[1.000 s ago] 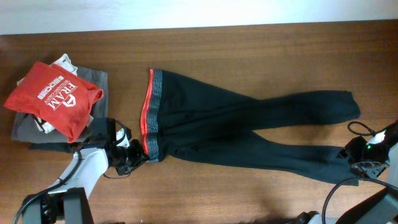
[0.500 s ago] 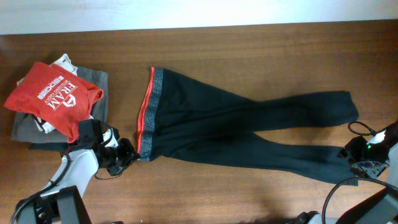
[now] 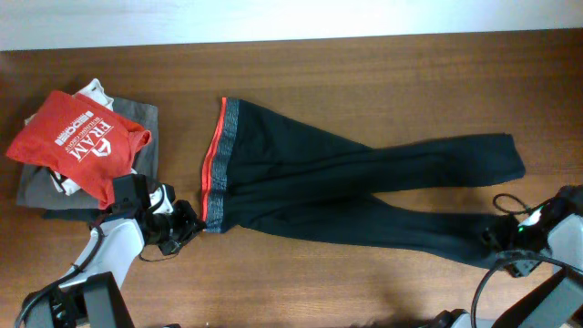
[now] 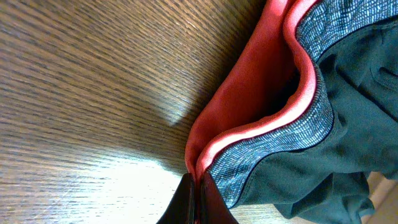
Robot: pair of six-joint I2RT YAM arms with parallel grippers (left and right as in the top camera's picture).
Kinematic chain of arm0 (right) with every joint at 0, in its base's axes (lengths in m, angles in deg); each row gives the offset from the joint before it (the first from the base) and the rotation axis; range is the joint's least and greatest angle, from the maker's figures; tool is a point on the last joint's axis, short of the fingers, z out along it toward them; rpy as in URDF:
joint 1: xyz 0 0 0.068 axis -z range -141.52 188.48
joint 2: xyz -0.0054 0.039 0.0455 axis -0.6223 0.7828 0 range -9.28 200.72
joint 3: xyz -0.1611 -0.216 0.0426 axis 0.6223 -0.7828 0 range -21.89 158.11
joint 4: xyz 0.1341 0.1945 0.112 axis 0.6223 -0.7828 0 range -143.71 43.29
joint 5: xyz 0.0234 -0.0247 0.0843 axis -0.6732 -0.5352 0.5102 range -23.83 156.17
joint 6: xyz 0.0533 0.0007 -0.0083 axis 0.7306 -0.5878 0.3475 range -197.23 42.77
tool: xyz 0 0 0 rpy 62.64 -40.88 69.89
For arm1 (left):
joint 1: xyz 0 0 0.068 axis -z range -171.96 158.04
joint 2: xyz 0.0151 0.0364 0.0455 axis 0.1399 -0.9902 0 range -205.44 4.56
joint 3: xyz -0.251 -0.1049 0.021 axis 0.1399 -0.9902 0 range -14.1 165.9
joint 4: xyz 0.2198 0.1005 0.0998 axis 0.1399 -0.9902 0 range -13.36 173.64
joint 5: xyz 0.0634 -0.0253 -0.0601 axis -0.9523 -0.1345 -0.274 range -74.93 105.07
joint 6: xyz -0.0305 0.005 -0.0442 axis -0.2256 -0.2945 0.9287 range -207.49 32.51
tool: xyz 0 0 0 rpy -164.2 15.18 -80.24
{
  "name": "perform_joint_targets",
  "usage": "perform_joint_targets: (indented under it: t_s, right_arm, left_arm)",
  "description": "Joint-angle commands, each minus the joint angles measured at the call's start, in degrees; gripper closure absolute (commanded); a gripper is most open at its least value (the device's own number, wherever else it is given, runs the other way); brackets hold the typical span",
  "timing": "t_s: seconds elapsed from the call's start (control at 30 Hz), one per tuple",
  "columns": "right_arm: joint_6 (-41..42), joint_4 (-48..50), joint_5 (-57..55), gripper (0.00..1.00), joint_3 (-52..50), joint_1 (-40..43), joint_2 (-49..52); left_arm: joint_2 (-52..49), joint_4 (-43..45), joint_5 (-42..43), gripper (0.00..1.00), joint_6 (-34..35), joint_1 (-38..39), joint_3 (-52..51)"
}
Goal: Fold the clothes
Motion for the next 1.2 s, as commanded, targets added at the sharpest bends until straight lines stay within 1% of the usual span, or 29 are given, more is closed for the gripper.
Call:
perform_joint_targets:
  t_s: [0.0, 0.23, 0.4, 0.53, 0.6, 0.7, 0.8, 0.9, 0.93, 1.03, 1.1, 1.17]
  right_arm:
    - [3.8, 2.7, -0.4, 0.4, -3.7, 1.1, -0.3]
    - [5.4, 9.3, -2.2, 0.4, -8.9, 2.9, -0.3]
    - [5.7, 10.2, -6.9, 0.4, -9.0, 2.9, -0.3]
    - [7.0, 11.0, -9.0, 0.41, -9.0, 2.9, -0.3]
    - [7.5, 11.3, -9.0, 0.5, -9.0, 2.9, -0.3]
    - [8.0, 12.3, -9.0, 0.7, -9.0, 2.9, -0.3]
    - [8.0, 12.9, -9.0, 0.8, -9.0, 2.9, -0.3]
    - [8.1, 12.9, -8.9, 0.93, -9.0, 2.9, -0.3]
    - [8.0, 12.9, -8.9, 0.96, -8.9, 2.9, -0.3]
    - [8.0, 10.9, -8.7, 0.96, -7.5, 3.1, -0.3]
    - [8.0, 7.6, -7.2, 0.96, -4.7, 4.1, -0.7]
    - [8.0, 2.0, -5.9, 0.96, 0.1, 6.1, -1.4]
  left_arm:
    - [1.0, -0.6, 1.1, 1.0, -1.1, -0.3, 0.3]
    - [1.0, -2.1, 0.8, 1.0, -3.4, -0.3, 0.3]
    - [1.0, -3.5, -2.8, 1.0, -3.7, -0.3, 0.3]
    - [1.0, -4.1, -3.3, 1.0, -4.5, -0.5, 0.3]
    - [1.0, -4.3, -3.8, 1.0, -4.6, -0.5, 0.3]
    - [1.0, -4.7, -5.0, 1.0, -4.7, -0.5, 0.3]
    - [1.0, -5.0, -5.2, 1.0, -4.9, -0.5, 0.4]
    - [1.2, -5.5, -5.2, 1.0, -4.9, -0.5, 0.7]
    - [1.5, -5.9, -5.2, 1.0, -4.9, -0.5, 1.0]
    - [3.4, -9.5, -5.7, 1.0, -6.9, -0.5, 3.8]
    - [5.8, -13.2, -7.1, 1.0, -8.4, -0.5, 6.8]
    - [9.5, -17.9, -8.7, 1.0, -9.4, -1.3, 10.6]
